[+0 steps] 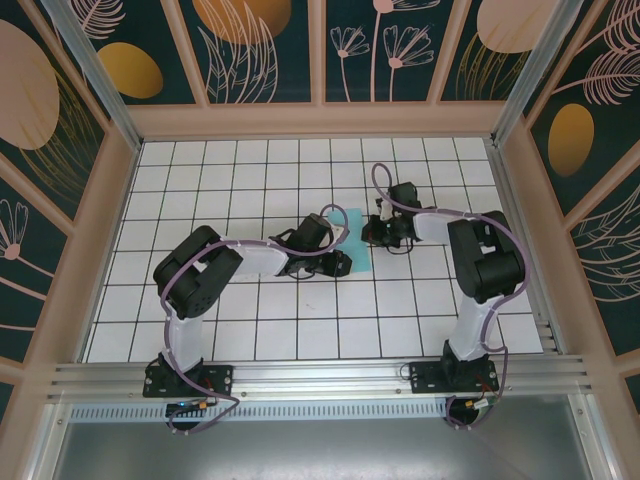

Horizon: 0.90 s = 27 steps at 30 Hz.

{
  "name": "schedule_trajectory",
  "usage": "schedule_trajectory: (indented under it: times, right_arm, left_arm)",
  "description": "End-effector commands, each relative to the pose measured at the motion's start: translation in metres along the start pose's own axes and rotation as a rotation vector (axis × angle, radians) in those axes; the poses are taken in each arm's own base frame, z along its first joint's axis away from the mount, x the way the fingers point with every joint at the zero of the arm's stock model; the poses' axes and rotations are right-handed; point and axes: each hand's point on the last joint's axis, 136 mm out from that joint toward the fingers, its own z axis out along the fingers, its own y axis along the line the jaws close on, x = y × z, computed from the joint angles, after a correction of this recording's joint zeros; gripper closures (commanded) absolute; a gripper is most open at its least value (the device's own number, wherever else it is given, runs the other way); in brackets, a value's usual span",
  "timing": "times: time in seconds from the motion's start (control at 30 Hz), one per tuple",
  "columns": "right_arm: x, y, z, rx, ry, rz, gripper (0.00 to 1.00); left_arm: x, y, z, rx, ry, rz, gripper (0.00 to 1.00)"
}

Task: Fold a paper plane with a square sheet of paper (fold left side to right side)
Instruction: Fold the triangle a second time at the center of the table.

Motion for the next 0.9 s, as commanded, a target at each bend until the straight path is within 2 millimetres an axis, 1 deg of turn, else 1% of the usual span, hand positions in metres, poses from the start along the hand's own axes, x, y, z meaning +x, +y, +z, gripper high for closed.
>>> schedule_trajectory:
  times: [0.0, 0.07, 0.1, 0.3, 0.47, 0.57, 0.73, 0.8, 0.87]
  right_arm:
    - [0.003, -0.026, 0.009, 0.093, 0.013, 0.007, 0.94]
    - [0.005, -0.028, 0.012, 0.094, 0.019, 0.01, 0.94]
    - [0.006, -0.028, 0.013, 0.095, 0.023, 0.011, 0.94]
    - [0.006, -0.029, 0.014, 0.098, 0.025, 0.016, 0.94]
    - [0.008, -0.03, 0.016, 0.101, 0.034, 0.017, 0.94]
    - [0.009, -0.031, 0.016, 0.102, 0.036, 0.018, 0.94]
    - [0.008, -0.027, 0.016, 0.092, 0.035, 0.013, 0.94]
    - [0.006, -0.022, 0.013, 0.076, 0.029, 0.009, 0.94]
    - [0.001, -0.015, 0.008, 0.056, 0.013, 0.0, 0.93]
  left_arm:
    - [0.06, 0.031, 0.004, -0.101, 0.182, -0.103, 0.75]
    - [0.059, 0.03, 0.002, -0.099, 0.182, -0.102, 0.75]
    - [0.069, 0.034, 0.0, -0.106, 0.201, -0.109, 0.75]
    - [0.077, 0.028, -0.009, -0.082, 0.211, -0.122, 0.71]
    - [0.089, 0.029, -0.015, -0.073, 0.228, -0.143, 0.7]
    - [0.093, 0.03, -0.019, -0.075, 0.224, -0.153, 0.7]
    - [0.092, 0.029, -0.023, -0.084, 0.214, -0.154, 0.71]
    - [0.087, 0.029, -0.029, -0.087, 0.199, -0.151, 0.7]
    - [0.075, 0.027, -0.039, -0.08, 0.163, -0.154, 0.7]
